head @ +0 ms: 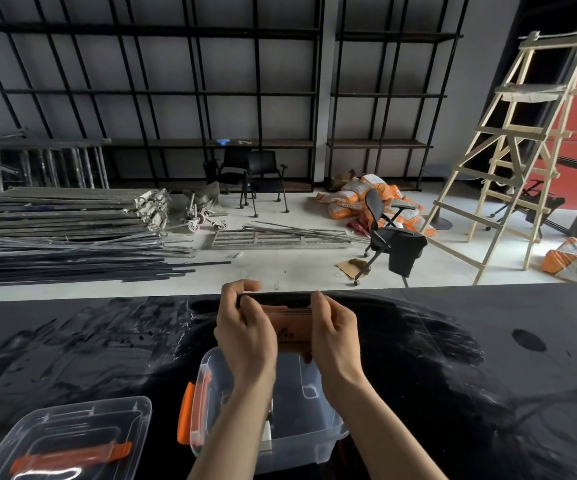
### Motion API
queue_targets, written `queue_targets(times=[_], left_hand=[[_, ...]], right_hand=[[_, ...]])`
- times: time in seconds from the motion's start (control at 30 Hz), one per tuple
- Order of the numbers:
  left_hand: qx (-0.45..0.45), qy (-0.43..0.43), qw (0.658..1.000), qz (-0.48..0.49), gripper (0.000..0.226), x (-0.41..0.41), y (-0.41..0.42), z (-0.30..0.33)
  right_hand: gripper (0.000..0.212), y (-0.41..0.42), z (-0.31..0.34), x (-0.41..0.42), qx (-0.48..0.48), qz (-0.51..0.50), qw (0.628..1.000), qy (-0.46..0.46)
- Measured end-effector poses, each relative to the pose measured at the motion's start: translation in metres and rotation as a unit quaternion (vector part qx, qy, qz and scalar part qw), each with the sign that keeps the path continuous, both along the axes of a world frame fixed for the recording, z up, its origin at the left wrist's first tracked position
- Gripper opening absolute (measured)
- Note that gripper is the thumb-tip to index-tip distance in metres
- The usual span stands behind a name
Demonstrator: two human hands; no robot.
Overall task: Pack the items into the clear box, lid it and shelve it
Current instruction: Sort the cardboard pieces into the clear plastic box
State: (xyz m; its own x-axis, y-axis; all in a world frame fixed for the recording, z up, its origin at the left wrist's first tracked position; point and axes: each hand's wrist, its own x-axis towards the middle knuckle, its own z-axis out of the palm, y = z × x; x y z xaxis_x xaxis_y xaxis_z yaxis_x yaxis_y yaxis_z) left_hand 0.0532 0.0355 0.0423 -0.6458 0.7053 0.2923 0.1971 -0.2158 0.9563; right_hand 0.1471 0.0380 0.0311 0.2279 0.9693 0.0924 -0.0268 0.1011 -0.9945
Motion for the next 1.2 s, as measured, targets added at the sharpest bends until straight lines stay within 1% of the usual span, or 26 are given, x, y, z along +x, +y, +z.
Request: queue_targets(times=[0.07, 0.1, 0.17, 0.23, 0.27, 0.3, 0.37, 0.4, 0.47, 0.5, 0.53, 0.6, 0.63, 0.7, 0.77, 0.8, 0.83, 0.9, 0.93, 1.0, 1.03, 1.07, 1.1, 1.13, 1.17, 1.2], left_hand=[[-0.021, 0.013, 1.0, -0.003, 0.028, 0.002, 0.0, 0.001], [-0.031, 0.02, 0.999, -0.016, 0.023, 0.003, -0.002, 0.005], [-0.047, -0.016, 0.997, -0.065, 0.006, 0.003, -0.007, 0.011], [-0.037, -0.121, 0.983, -0.131, 0.031, 0.001, -0.014, 0.01], [-0.029, -0.158, 0.974, -0.16, 0.041, 0.002, -0.016, 0.003], [-0.032, -0.173, 0.966, -0.189, 0.042, 0.005, -0.021, -0.003], [-0.046, -0.146, 0.965, -0.213, 0.027, 0.013, -0.025, -0.018], [-0.049, -0.131, 0.97, -0.199, 0.022, 0.013, -0.023, -0.025], [-0.04, -0.121, 0.974, -0.186, 0.02, 0.006, -0.02, -0.026], [-0.038, -0.101, 0.976, -0.191, 0.02, 0.0, -0.019, -0.022], [-0.042, -0.065, 0.977, -0.2, 0.02, -0.006, -0.019, -0.018], [-0.063, 0.009, 0.973, -0.222, 0.018, -0.014, -0.017, -0.016], [-0.071, 0.016, 0.968, -0.239, 0.014, -0.013, -0.017, -0.015], [-0.074, -0.013, 0.961, -0.268, 0.007, -0.008, -0.019, -0.014], [-0.096, -0.051, 0.951, -0.289, 0.016, -0.004, -0.019, -0.012], [-0.108, -0.071, 0.944, -0.302, 0.015, -0.003, -0.019, -0.013], [-0.117, -0.075, 0.94, -0.31, 0.013, -0.002, -0.02, -0.012], [-0.124, -0.054, 0.943, -0.305, 0.012, -0.001, -0.019, -0.016], [-0.131, -0.063, 0.94, -0.309, 0.012, 0.0, -0.018, -0.018], [-0.159, -0.112, 0.919, -0.342, 0.014, -0.001, -0.021, -0.017], [-0.176, -0.113, 0.915, -0.345, 0.014, -0.004, -0.021, -0.018], [-0.195, -0.094, 0.918, -0.332, 0.013, -0.008, -0.02, -0.022], [-0.219, -0.072, 0.921, -0.314, 0.013, -0.012, -0.018, -0.027], [-0.252, -0.052, 0.921, -0.294, 0.012, -0.016, -0.017, -0.035], [-0.291, -0.031, 0.914, -0.282, 0.013, -0.018, -0.015, -0.044], [-0.333, -0.004, 0.901, -0.279, 0.017, -0.019, -0.015, -0.051]], right_hand=[[0.041, 0.005, -0.005, -0.002, -0.027, -0.037, 0.999, -0.002], [0.038, 0.005, -0.007, -0.003, -0.055, -0.05, 0.997, 0.018], [0.037, 0.002, -0.011, -0.002, -0.122, -0.074, 0.985, 0.094], [0.036, -0.001, -0.007, 0.001, -0.175, -0.084, 0.96, 0.203], [0.036, -0.002, -0.002, 0.002, -0.192, -0.076, 0.945, 0.253], [0.037, -0.002, 0.001, 0.001, -0.205, -0.058, 0.935, 0.285], [0.042, -0.006, 0.0, -0.007, -0.231, -0.004, 0.927, 0.295], [0.044, -0.008, -0.005, -0.011, -0.245, 0.016, 0.933, 0.263], [0.044, -0.007, -0.014, -0.011, -0.228, 0.032, 0.964, 0.131], [0.044, -0.005, -0.015, -0.007, -0.187, 0.02, 0.98, 0.062], [0.045, -0.002, -0.015, -0.001, -0.129, 0.004, 0.991, 0.034], [0.045, 0.0, -0.01, 0.002, -0.048, 0.009, 0.997, 0.052], [0.046, -0.002, -0.007, 0.0, -0.03, 0.046, 0.997, 0.057], [0.046, -0.006, -0.007, -0.01, -0.04, 0.139, 0.988, 0.056], [0.048, -0.007, -0.009, -0.011, -0.072, 0.18, 0.979, 0.068], [0.051, -0.007, -0.008, -0.009, -0.077, 0.186, 0.977, 0.075], [0.054, -0.007, -0.007, -0.007, -0.075, 0.177, 0.979, 0.069], [0.056, -0.005, -0.008, -0.005, -0.068, 0.153, 0.986, 0.019], [0.057, -0.006, -0.006, -0.004, -0.069, 0.153, 0.986, -0.006], [0.062, -0.008, -0.003, 0.004, -0.064, 0.163, 0.983, -0.048], [0.061, -0.008, -0.003, 0.012, -0.05, 0.149, 0.985, -0.063], [0.053, -0.005, -0.003, 0.022, -0.025, 0.113, 0.99, -0.084], [0.041, -0.001, -0.005, 0.033, 0.0, 0.061, 0.991, -0.122], [0.03, 0.002, -0.01, 0.044, 0.009, 0.008, 0.984, -0.179], [0.025, 0.003, -0.017, 0.051, -0.001, -0.02, 0.971, -0.24], [0.027, 0.004, -0.026, 0.054, -0.023, -0.014, 0.957, -0.289]])
